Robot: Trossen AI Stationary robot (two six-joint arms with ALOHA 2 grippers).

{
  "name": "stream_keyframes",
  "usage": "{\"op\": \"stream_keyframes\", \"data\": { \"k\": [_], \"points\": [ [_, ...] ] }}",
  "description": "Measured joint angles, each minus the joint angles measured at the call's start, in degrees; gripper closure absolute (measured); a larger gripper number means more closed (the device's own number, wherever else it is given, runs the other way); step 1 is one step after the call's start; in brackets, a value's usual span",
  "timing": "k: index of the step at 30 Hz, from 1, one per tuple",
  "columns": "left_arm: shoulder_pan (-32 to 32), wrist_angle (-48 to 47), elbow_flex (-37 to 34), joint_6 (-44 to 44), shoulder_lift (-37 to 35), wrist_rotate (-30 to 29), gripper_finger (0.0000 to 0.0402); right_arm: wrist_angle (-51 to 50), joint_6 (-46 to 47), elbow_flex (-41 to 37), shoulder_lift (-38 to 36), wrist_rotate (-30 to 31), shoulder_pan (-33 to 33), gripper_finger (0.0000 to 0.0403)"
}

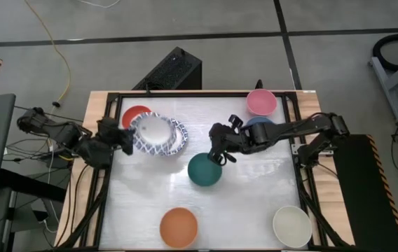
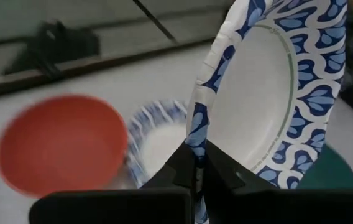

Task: Nest bowls inside each other
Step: Stack the bottom blue patterned bowl on top of the other white bowl

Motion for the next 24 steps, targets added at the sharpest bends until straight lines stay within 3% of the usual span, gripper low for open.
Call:
{"op": "stream_keyframes", "data": {
  "k": [3, 7, 11, 17, 24],
  "points": [
    [2.87, 1.16, 0.0, 2.89, 0.08, -1.64, 0.0401, 0.01, -0.86, 0.0, 0.0, -0.02, -1.43, 0.0273],
    [8.09, 4.2, 0.0, 7.07, 0.07, 0.88, 0.0401, 0.0, -1.56, 0.0, 0.0, -0.08, -2.92, 0.0273],
    [14.45, 7.15, -0.47, 10.99, 0.47, 5.96, 0.0401, 0.0, -2.62, 0.0, 0.0, -0.58, -3.74, 0.0273],
    [25.37, 11.31, -4.39, 14.9, 2.3, 18.72, 0.0401, 0.0, -4.36, 0.0, 0.0, -0.7, -4.3, 0.0273],
    [34.98, 21.11, -8.05, 21.12, 5.29, 27.01, 0.0401, -0.26, -6.72, 0.0, 0.0, -1.72, -4.3, 0.0273]
  ]
}}
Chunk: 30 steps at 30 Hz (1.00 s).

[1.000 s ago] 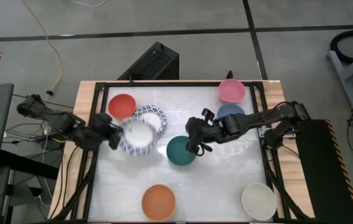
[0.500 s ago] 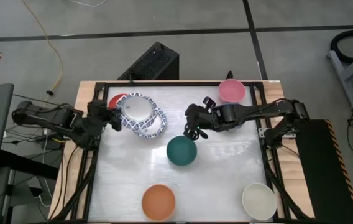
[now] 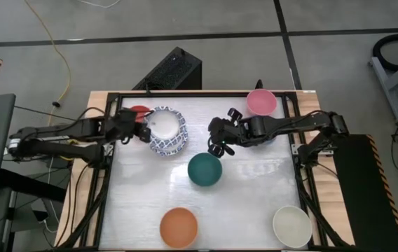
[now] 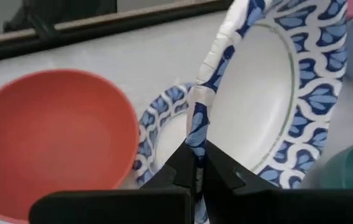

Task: Nest bowls inside each other
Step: Stack the bottom blue patterned bowl on top of the other white bowl

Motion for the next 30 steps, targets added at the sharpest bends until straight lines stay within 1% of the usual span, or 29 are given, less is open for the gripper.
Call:
{"op": "stream_keyframes", "data": {
  "k": [4, 9, 18, 30],
  "points": [
    [4.84, 0.31, -0.03, 2.49, 2.89, 4.91, 0.0401, -0.6, -1.09, 0.0, 0.0, -0.01, 0.0, 0.0273],
    [9.98, 0.72, -0.06, 5.24, 6.48, 13.19, 0.0401, -1.73, -1.5, 0.0, 0.0, -0.01, -0.33, 0.0273],
    [15.05, 1.83, -0.06, 8.93, 11.33, 24.21, 0.0401, -2.28, -1.44, 0.0, 0.0, -0.01, -0.7, 0.0273],
    [18.28, 2.71, -0.06, 13.14, 12.46, 23.29, 0.0401, -3.26, 0.3, 0.0, 0.0, -0.03, 1.16, 0.0273]
  ]
}}
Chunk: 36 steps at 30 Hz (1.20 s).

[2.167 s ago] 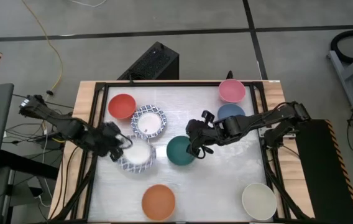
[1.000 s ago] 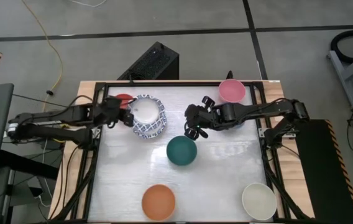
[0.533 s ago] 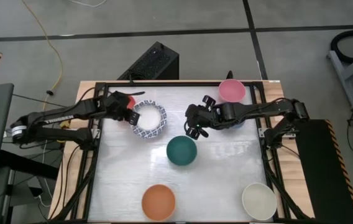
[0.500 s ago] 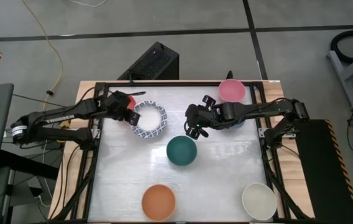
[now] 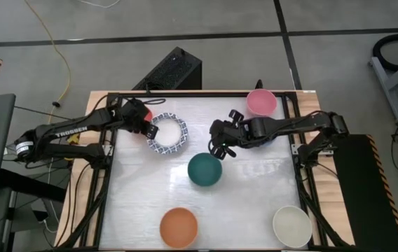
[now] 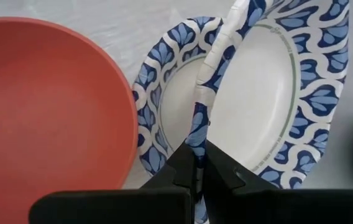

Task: Nest bowls inside each other
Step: Stack the bottom blue patterned bowl on top of the other white bowl, then stack the orange bowl on top of the blue patterned bowl

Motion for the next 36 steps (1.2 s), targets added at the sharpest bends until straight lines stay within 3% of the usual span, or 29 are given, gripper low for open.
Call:
{"op": "stream_keyframes", "data": {
  "k": [12, 24, 31, 36],
  "points": [
    [-0.03, 0.04, 0.0, 3.09, 0.0, -1.34, 0.039, -1.76, 2.81, -0.05, 0.0, -0.02, 2.27, 0.0273],
    [-0.03, 0.0, 0.0, 7.09, 0.0, -0.73, 0.0287, 2.72, 3.15, -5.98, -0.04, -1.64, 2.58, 0.0273],
    [-0.03, 0.13, 0.0, 8.3, 0.0, -2.01, 0.0243, 21.51, -3.9, -10.59, -0.02, -1.87, 1.03, 0.0273],
    [-0.06, 1.07, 0.0, 11.93, -0.03, -1.75, 0.024, 42.11, -12.19, -16.01, 0.66, -10.32, -2.78, 0.0273]
  ]
}}
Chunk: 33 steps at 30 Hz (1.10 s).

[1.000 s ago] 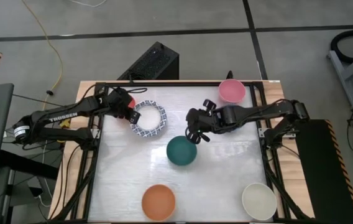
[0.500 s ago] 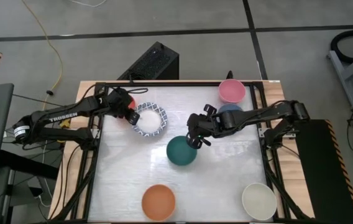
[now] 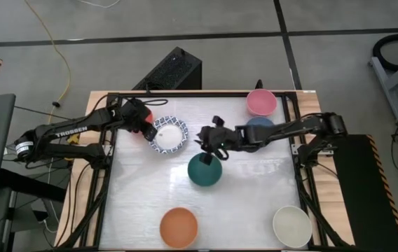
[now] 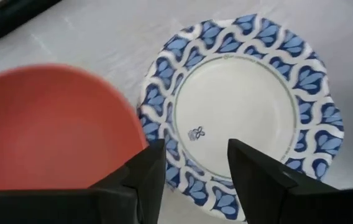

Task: Nest bowls inside each other
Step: Stack the orange bowl on top of the blue patterned bowl

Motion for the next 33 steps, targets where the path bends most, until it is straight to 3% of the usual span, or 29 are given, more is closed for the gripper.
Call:
{"op": "stream_keyframes", "data": {
  "k": [6, 14, 26, 33],
  "points": [
    [-0.05, 1.95, 0.0, 3.66, -1.81, 2.96, 0.0243, 16.83, -1.75, -4.08, 4.59, -7.2, -6.26, 0.0273],
    [-0.09, 1.06, 0.0, 4.5, -7.11, 0.21, 0.0244, 25.73, 1.17, -4.41, 15.09, -13.76, -11.12, 0.0273],
    [-1.08, -0.93, -0.46, 4.17, -6.81, -1.9, 0.0244, 24.0, 2.32, -4.32, 16.95, -14.61, -12.16, 0.0273],
    [-2.02, 1.56, -8.54, 1.54, -6.92, -4.83, 0.0244, 23.98, 2.75, -4.32, 16.95, -15.19, -11.46, 0.0273]
  ]
}}
